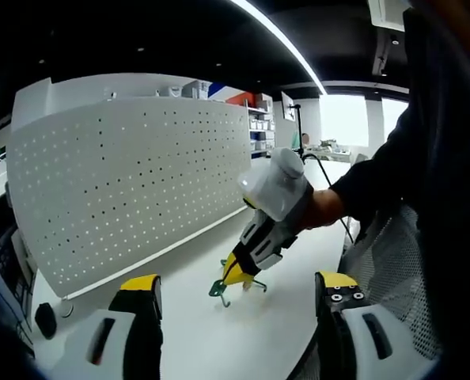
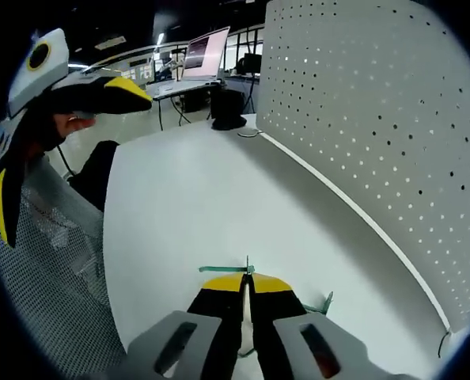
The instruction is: Insert the hook assembly into the mounting plate slot until the hook locks in place.
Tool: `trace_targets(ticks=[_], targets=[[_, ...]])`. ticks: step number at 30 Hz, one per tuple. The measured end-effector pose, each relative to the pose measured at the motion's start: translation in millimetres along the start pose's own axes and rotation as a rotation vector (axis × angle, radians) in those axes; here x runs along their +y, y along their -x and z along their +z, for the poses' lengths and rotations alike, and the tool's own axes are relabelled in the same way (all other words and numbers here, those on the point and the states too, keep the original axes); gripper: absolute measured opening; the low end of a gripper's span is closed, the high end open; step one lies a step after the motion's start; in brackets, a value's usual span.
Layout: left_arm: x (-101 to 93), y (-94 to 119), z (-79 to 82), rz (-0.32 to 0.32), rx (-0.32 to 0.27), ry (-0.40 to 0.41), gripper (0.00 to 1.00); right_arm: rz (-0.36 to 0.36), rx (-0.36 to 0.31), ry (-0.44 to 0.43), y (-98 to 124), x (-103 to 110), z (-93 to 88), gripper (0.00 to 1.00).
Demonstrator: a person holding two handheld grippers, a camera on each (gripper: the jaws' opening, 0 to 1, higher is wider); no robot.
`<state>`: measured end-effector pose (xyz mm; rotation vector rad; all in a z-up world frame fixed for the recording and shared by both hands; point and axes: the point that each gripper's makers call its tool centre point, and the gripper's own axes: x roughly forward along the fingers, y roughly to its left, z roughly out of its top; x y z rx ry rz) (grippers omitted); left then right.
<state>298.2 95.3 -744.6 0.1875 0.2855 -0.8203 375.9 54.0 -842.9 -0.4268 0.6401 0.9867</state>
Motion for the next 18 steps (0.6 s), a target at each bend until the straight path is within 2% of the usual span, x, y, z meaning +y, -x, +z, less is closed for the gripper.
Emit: trace_targets(ticks=[11, 18], targets=[[3.2, 3, 5.5, 0.022, -0.026, -0.029, 0.75, 0.003, -0.043, -0.116, 30, 8, 26.8, 0.00], [5.4, 6, 9.8, 0.036, -0.049, -0.056, 0.68, 0.019, -0.060, -0.233, 47, 15, 43.8, 0.00]])
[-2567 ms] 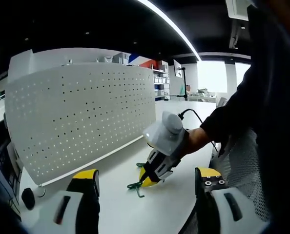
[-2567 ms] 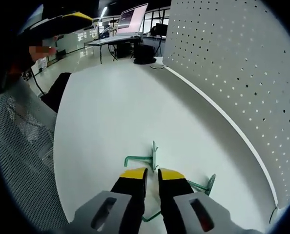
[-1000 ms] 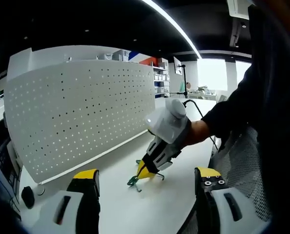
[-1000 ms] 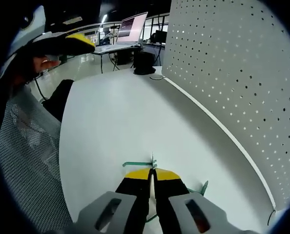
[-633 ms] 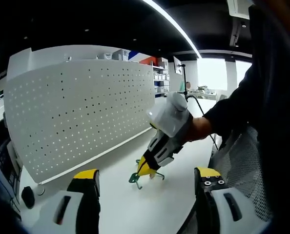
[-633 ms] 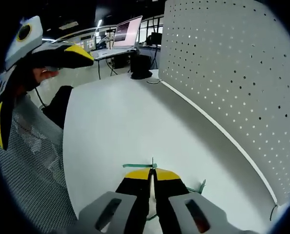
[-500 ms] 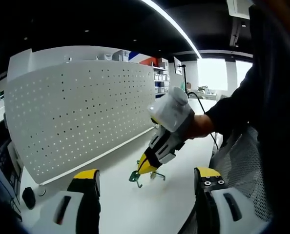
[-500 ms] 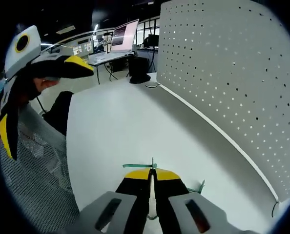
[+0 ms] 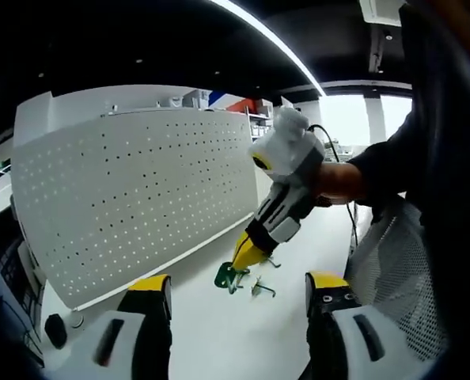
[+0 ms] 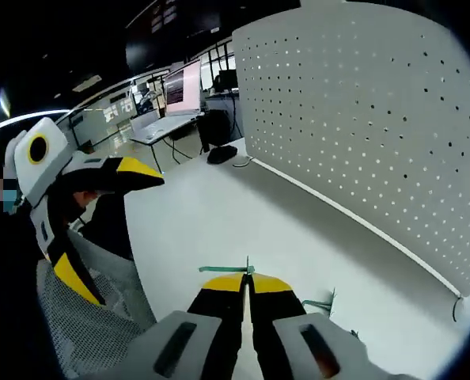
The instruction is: Insert the hook assembly into the mounting plate slot until the hook locks in place.
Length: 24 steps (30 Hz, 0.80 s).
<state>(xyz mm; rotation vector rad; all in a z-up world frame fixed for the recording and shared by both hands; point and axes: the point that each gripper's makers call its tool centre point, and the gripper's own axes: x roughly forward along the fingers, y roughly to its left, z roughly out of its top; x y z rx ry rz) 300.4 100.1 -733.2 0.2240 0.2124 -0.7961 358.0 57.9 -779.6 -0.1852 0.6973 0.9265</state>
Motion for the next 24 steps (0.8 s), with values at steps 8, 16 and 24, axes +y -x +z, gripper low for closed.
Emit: trace_targets(ticks=[8, 16, 24], targets=[[8.5, 6, 9.8, 0.046, -0.049, -0.072, 0.50, 0.079, -0.010, -0.099, 10, 23, 16.2, 0.00], [8.5, 8, 13.1, 0.054, -0.057, -0.140, 0.32, 0.108, -0.025, -0.114, 20, 39, 29.4, 0.00], [6.9, 8, 13.4, 0.047, -0.052, -0.182, 0.20, 0.145, -0.022, -0.134, 26, 54, 34.6, 0.00]])
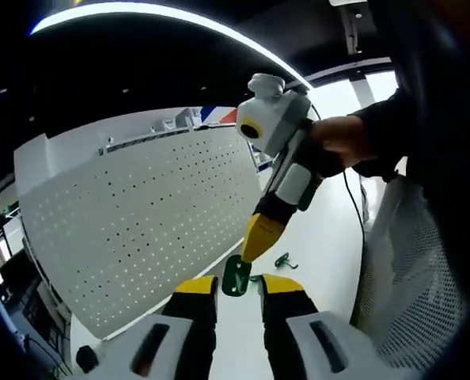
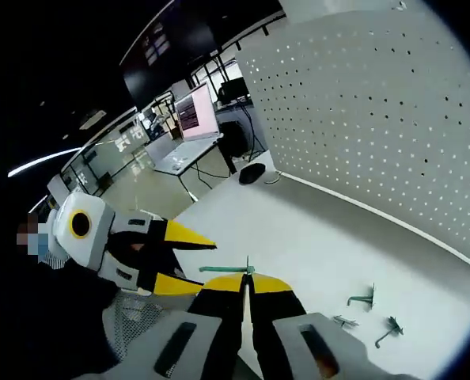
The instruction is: Insert the hook assembly into the mounting plate slot until the hook locks in place.
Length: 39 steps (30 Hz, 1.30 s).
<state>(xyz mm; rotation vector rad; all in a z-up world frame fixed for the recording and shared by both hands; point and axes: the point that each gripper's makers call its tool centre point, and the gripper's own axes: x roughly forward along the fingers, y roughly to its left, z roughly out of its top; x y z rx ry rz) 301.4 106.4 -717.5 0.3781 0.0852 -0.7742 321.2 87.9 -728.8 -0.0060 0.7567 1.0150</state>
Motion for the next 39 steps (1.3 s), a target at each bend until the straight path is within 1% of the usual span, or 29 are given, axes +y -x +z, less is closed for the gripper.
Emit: trace_targets(ticks=[2, 8, 15, 23, 30, 39], targets=[[-0.8, 0, 1.1, -0.002, -0.005, -0.005, 0.20, 0.005, 0.004, 0.001, 0, 3, -0.1, 0.00], [-2.1, 0, -1.3, -0.006, 0.009, -0.021, 0.18, 0.030, 0.008, 0.001, 2, 17, 1.3, 0.00], [-2.3, -1, -3.3, -0.008, 0.018, -0.027, 0.14, 0.040, 0.009, 0.005, 2, 23, 2.8, 0.00], [-2.9, -1, -2.4, -0.013, 0.017, -0.037, 0.07, 0.037, 0.020, 0.000, 1, 23, 1.9, 0.00], [-2.8, -2, -3.3, -0.020, 0.020, -0.038, 0.05, 0.039, 0.030, -0.011, 0, 22, 0.8, 0.00], [-5.1, -4, -5.6, -0.041, 0.030, -0.006, 0.03, 0.040, 0.023, 0.000, 1, 20, 2.8, 0.00]])
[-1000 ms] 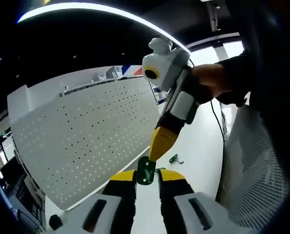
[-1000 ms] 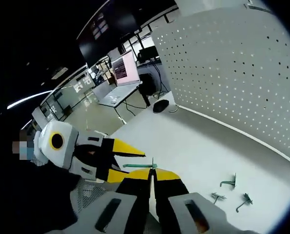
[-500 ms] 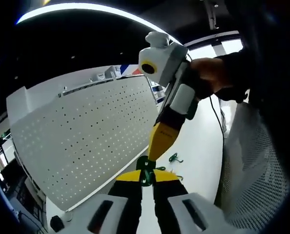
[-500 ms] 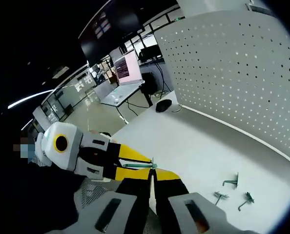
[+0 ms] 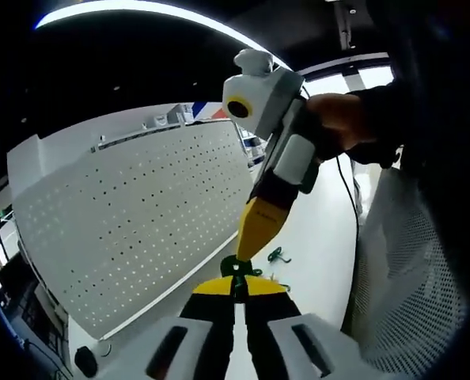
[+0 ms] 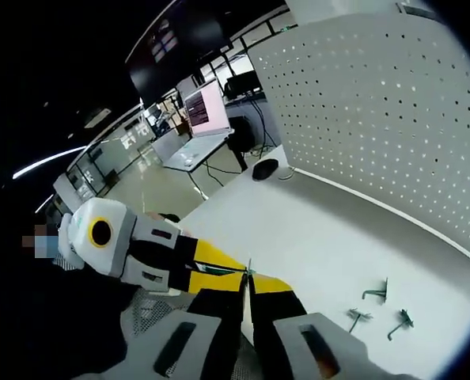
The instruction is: Insert the hook assembly into the mounting plate slot until the hook locks in place.
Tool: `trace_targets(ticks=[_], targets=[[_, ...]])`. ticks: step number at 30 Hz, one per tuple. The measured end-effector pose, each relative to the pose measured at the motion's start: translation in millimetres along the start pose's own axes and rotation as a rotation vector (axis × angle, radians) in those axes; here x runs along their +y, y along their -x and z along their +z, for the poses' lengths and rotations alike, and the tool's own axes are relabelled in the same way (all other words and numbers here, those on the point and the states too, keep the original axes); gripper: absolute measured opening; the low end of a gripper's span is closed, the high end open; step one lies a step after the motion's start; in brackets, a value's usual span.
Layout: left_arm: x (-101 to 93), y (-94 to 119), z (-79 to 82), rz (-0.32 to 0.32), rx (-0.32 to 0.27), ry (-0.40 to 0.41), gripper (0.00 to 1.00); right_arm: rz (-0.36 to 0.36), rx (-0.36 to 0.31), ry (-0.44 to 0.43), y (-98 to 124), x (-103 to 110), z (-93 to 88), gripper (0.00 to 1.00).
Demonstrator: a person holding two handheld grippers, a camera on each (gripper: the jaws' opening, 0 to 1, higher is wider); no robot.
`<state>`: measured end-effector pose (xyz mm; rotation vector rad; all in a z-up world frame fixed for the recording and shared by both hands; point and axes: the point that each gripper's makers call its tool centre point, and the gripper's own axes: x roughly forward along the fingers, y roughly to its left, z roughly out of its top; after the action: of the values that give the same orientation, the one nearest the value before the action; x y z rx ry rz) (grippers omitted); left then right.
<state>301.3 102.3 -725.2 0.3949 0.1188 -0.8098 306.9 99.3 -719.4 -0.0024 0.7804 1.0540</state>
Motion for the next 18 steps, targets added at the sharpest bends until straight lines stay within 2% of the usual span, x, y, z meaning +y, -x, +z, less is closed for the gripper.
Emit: trace_targets(ticks=[6, 12, 18], targets=[[1.4, 0, -1.2, -0.003, 0.004, 0.044, 0.03, 0.006, -0.005, 0.037, -1, 0, 1.0, 0.00], [2.3, 0, -2.9, -0.001, 0.009, 0.075, 0.03, 0.006, -0.038, 0.080, 2, 2, 6.4, 0.00], [4.5, 2, -3.1, 0.011, 0.005, 0.095, 0.03, 0.000, -0.072, 0.129, 5, 7, 8.7, 0.06]])
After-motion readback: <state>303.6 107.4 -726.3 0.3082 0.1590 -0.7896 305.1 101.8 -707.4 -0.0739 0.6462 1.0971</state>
